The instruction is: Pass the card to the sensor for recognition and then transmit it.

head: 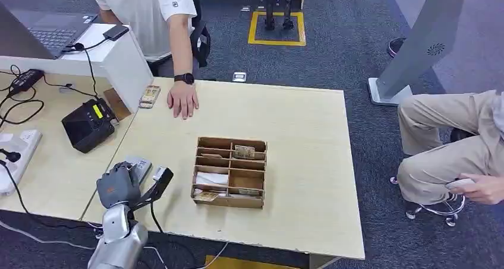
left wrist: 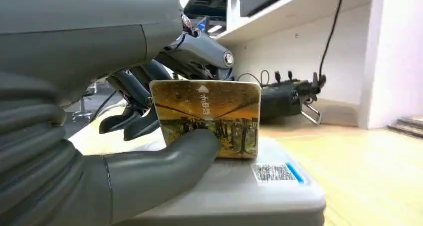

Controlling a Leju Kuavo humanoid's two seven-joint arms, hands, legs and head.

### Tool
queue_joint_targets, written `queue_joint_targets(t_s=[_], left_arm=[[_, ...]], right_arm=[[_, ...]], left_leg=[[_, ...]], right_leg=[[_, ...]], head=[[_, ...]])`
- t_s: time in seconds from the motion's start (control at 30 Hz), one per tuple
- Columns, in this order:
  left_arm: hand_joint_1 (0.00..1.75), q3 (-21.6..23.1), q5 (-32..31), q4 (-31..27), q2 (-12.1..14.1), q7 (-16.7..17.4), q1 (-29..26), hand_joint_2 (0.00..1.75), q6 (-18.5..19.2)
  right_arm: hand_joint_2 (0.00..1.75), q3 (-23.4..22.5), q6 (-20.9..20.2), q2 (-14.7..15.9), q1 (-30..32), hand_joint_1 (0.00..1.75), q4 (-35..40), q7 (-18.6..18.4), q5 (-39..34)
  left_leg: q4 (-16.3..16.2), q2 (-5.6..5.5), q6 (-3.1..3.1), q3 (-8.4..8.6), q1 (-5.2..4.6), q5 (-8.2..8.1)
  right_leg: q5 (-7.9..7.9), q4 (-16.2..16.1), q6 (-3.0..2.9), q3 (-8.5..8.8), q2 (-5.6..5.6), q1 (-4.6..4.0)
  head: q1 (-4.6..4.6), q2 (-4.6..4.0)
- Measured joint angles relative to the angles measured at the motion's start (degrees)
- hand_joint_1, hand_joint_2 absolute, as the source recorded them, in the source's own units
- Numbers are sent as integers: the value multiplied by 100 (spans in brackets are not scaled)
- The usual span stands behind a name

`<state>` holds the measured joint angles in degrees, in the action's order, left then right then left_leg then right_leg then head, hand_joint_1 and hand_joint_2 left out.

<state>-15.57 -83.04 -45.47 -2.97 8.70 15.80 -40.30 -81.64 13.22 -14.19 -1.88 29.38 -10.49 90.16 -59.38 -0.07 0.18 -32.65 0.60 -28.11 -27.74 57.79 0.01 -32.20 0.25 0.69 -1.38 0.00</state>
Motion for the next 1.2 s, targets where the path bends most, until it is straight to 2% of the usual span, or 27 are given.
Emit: queue_joint_targets(t_s=[0.27,0.63,0.7,0.77,0.8,0.87,0.9,0.93,0.97,1.03,1.1,1.2], left_arm=[[175,263,186,464,157,15,199,175,20],[175,472,459,481,238,20,176,175,-9],[175,470,564,168,219,-217,11,175,-11],[175,364,742,-347,87,-843,-221,175,-24],[175,258,976,-608,-59,-1329,-296,175,-26],[175,-178,1882,-1100,-457,-2807,-327,175,-24],[175,-398,2181,-1312,-648,-3307,-323,175,-24],[175,-540,2427,-1502,-785,-3592,-321,175,-24],[175,-601,2714,-1725,-980,-3780,-323,175,-20],[175,-601,3025,-2066,-1182,-3808,-303,175,-13],[175,-539,3135,-2356,-1285,-3615,-275,175,-9],[175,-275,2937,-2671,-1300,-3414,-221,175,-7]], right_arm=[[175,2,-2,0,2,0,-4,24,-2],[175,11,0,4,7,0,-33,42,-2],[175,13,4,4,15,0,-37,42,-2],[175,13,20,4,34,0,-42,42,-2],[175,13,26,4,41,0,-42,42,-2],[175,13,55,2,44,0,-39,52,-2],[175,13,66,-2,44,0,-26,61,-2],[175,13,68,-7,47,0,-13,68,-2],[175,13,66,-18,49,0,2,74,-2],[175,13,59,-33,51,0,26,74,-2],[175,15,37,-39,48,0,37,79,0],[175,39,37,-39,47,0,35,77,0]], left_leg=[[6,-14,0,27,-2,0],[11,-16,-6,50,-2,4],[11,-13,-7,54,-1,4],[10,-13,-7,49,-1,5],[8,-16,-6,43,-2,6],[4,-20,3,15,-2,12],[3,-18,3,6,-2,13],[2,-17,3,4,-3,13],[0,-16,3,1,-3,12],[-3,-16,4,-2,-4,12],[-3,-15,4,-4,-4,12],[-3,-18,4,-10,-2,12]], right_leg=[[-3,1,-1,34,-12,1],[-3,2,-2,55,-13,1],[-2,2,-2,53,-8,1],[-2,1,-2,44,-8,1],[-2,1,-2,28,-11,1],[2,1,1,16,-17,1],[5,1,4,8,-15,1],[8,0,8,6,-13,2],[11,0,5,4,-10,2],[12,-1,5,-1,-9,3],[12,-2,4,-6,-8,2],[10,-1,4,-10,-12,2]], head=[[0,0],[2,0],[0,0],[0,0],[0,0],[2,0],[4,0],[0,0],[2,0],[2,0],[0,0],[2,0]])
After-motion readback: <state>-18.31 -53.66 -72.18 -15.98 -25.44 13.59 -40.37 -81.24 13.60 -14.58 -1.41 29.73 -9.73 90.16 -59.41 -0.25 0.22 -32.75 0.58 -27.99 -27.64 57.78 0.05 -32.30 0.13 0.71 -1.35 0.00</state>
